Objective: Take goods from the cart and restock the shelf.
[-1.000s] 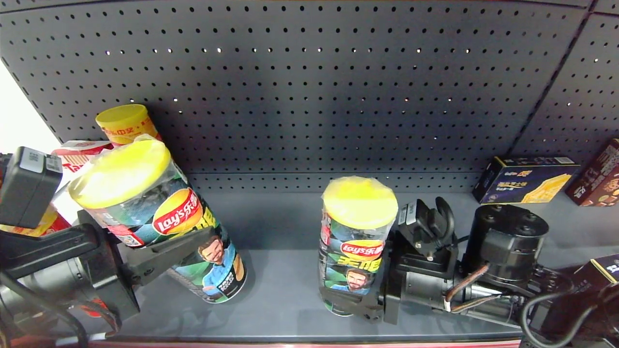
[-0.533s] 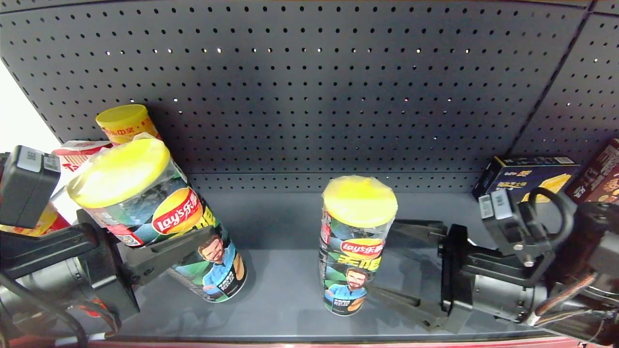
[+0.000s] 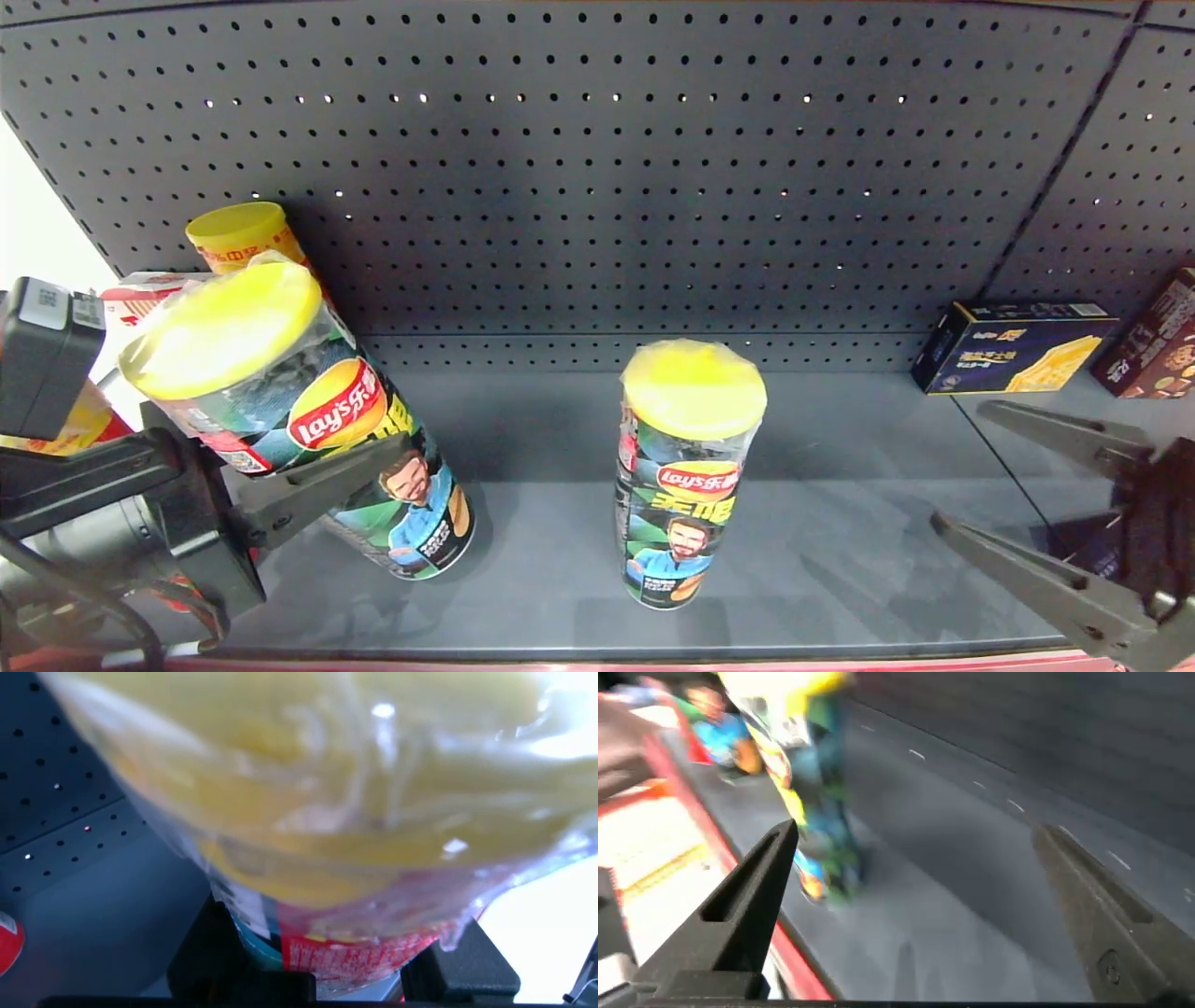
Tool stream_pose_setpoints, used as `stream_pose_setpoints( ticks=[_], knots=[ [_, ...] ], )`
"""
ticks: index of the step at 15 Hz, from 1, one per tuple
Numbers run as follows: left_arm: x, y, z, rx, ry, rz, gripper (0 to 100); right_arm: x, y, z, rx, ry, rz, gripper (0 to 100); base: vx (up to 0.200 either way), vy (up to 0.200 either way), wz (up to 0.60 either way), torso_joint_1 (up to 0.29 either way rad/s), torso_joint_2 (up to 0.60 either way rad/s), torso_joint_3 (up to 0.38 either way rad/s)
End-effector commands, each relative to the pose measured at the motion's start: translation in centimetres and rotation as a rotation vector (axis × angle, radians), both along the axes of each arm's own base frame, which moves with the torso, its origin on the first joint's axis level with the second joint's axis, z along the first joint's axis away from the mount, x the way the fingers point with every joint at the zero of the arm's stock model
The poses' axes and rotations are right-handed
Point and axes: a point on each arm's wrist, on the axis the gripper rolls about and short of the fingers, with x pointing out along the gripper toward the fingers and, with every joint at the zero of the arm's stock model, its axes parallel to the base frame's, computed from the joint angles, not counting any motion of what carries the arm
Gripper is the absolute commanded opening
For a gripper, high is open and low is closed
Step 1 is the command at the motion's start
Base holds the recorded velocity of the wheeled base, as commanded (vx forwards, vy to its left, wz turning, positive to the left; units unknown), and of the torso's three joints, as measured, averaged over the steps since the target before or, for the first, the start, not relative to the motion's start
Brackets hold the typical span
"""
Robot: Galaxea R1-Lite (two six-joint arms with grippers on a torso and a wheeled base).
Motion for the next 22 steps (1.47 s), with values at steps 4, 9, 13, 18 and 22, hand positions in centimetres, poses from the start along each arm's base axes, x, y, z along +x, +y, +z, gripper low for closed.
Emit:
stream_pose_setpoints(
  ticks=[4,9,13,18,22],
  knots=[
    [-0.6,0.2,0.1,-0.005,-0.014,-0.001,0,-10.3,-6.7,-6.0,-0.015,0.049,-0.249,100,0.000,0.000,0.00,0.000,0.00,0.000],
    [-0.7,0.2,0.0,0.022,-0.035,0.000,0,-13.7,-8.2,-11.0,-0.020,0.077,-0.477,100,0.000,0.000,0.00,0.000,0.00,0.000],
    [-0.9,0.2,-0.6,0.038,-0.026,-0.004,0,-13.4,-8.2,-11.9,0.043,0.123,-0.662,100,0.000,0.000,0.00,0.000,0.00,0.000],
    [-1.1,-0.7,-0.6,0.036,-0.024,-0.071,0,-13.4,-7.9,-11.9,-0.059,0.060,-0.492,100,0.000,0.000,0.00,0.000,0.00,0.000],
    [-0.8,-1.3,-0.6,0.036,-0.015,-0.105,0,-12.9,-7.8,-12.1,0.079,0.038,-0.530,100,0.000,0.000,0.00,0.000,0.00,0.000]
  ],
)
